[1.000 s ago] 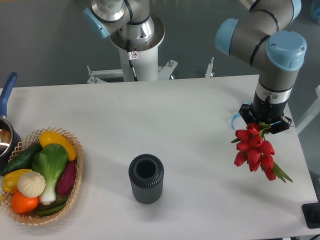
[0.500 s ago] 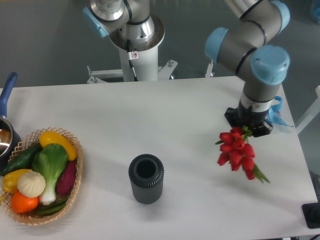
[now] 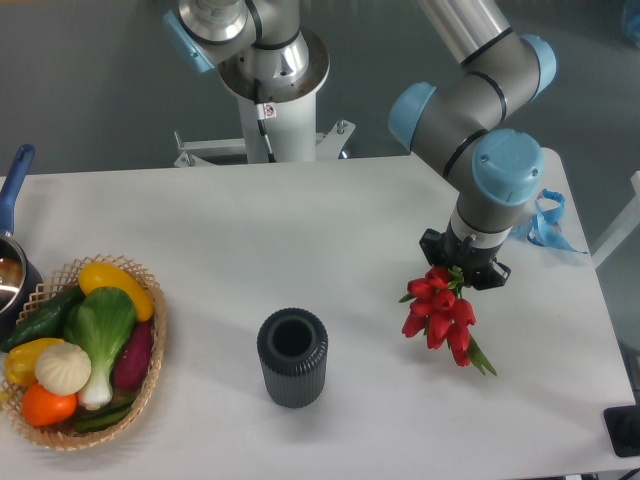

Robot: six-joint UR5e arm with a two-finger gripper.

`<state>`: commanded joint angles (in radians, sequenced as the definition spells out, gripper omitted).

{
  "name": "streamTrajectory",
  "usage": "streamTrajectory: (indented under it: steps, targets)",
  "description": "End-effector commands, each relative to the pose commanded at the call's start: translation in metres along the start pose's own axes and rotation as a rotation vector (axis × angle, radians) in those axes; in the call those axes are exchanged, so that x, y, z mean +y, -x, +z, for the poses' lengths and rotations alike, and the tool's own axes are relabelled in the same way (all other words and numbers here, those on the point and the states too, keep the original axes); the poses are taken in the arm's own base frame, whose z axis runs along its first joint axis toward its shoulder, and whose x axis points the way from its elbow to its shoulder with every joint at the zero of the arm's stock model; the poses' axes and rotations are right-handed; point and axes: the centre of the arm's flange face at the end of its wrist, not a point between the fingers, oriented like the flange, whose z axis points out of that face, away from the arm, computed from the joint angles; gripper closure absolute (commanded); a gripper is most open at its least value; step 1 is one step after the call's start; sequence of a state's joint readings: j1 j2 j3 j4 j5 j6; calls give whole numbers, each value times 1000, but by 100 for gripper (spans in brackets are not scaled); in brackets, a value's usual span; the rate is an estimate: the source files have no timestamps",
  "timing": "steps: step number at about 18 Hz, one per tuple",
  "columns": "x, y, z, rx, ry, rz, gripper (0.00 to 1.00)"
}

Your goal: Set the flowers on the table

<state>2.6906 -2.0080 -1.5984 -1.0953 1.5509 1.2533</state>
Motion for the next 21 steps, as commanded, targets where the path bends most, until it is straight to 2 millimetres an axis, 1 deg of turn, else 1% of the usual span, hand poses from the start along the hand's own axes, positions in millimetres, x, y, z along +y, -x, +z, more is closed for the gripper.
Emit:
streamTrajectory:
  steps: [4,6,8,10,11,13,14,16,19,21]
  targets:
    - [0,1,-3,-9,-1,-6,0]
    - [-1,5,-14,-30,-10,-4,0]
    - [-2,13,-27,-89,-27,2,0]
    - [2,18,-34,-148,-46,-5,0]
    - [8,21,-40,-173,-52,-13,0]
    - [29,32,-48,-192,-62,-46,0]
    - [36,34,-55,-203,-66,-57,0]
    - [47,35,-62,-209,-67,-72,0]
    - [55,31,-50,-187,-51,9,0]
    - [60,27,-47,-179,-45,37,0]
